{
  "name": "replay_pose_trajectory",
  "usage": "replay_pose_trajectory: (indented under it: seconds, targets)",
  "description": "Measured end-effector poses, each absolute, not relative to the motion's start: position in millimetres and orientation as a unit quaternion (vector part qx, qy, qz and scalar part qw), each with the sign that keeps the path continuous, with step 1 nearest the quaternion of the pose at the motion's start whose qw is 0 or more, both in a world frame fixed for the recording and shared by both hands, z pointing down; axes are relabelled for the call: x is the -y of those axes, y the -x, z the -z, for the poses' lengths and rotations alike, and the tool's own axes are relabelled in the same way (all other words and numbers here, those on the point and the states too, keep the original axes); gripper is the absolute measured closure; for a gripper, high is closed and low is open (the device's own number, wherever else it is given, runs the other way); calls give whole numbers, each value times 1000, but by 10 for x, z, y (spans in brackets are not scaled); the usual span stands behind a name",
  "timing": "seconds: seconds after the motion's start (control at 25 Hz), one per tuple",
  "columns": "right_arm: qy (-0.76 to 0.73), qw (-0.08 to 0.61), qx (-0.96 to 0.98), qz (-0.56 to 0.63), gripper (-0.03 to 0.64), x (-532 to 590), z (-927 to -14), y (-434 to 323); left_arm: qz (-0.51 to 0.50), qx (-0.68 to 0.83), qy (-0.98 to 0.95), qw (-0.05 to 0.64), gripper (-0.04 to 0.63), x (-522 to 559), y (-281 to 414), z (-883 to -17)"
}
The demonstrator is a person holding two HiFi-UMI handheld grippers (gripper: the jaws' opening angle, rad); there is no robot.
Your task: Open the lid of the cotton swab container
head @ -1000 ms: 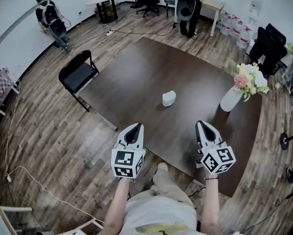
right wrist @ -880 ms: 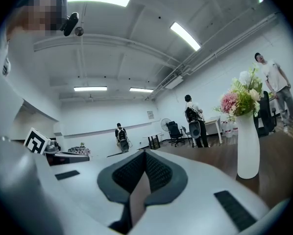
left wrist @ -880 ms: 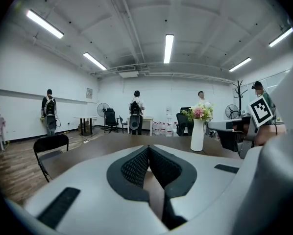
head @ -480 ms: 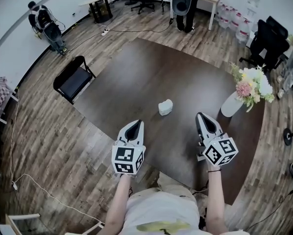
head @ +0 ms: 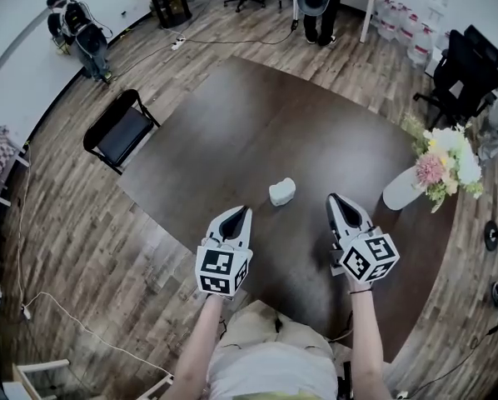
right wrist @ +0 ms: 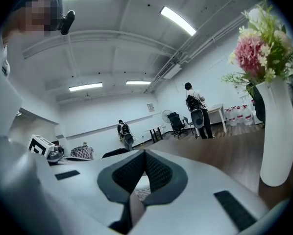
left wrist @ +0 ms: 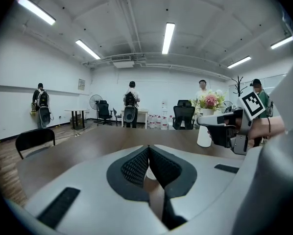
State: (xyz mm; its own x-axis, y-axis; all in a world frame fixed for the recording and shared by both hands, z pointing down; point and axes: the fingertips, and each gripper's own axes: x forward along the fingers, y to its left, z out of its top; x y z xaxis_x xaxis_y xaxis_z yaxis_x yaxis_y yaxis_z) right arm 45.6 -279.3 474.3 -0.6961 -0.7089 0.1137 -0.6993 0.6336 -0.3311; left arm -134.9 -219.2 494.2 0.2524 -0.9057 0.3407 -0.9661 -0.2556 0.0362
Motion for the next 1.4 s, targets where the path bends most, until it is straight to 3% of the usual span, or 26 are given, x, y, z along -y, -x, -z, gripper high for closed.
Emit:
replay_pose_trajectory:
  seconds: [0.52, 0.6, 0.68, 0.8, 0.92, 1.4]
  targets:
    - [403, -26, -889, 216, 597, 2948, -5349, -241, -183, 519, -818, 164, 563, 2621, 1144, -5797]
    - [404, -29, -887, 221, 597, 2953, -5408, -249, -196, 502, -825, 168, 481, 2669, 1076, -5916]
    - [406, -33, -885, 225, 597, 2956, -5463, -278, -205, 488, -832, 167, 461, 2720, 1007, -6006]
    - [411, -34, -881, 230, 597, 2956, -5526, -323, -211, 468, -842, 163, 368, 2811, 903, -6114]
    - [415, -36, -878, 235, 597, 2950, -5574, -345, -220, 444, -854, 158, 315, 2903, 806, -6202]
    - [431, -43, -865, 253, 597, 2975, -5751, -380, -265, 391, -868, 152, 307, 3165, 689, -6459]
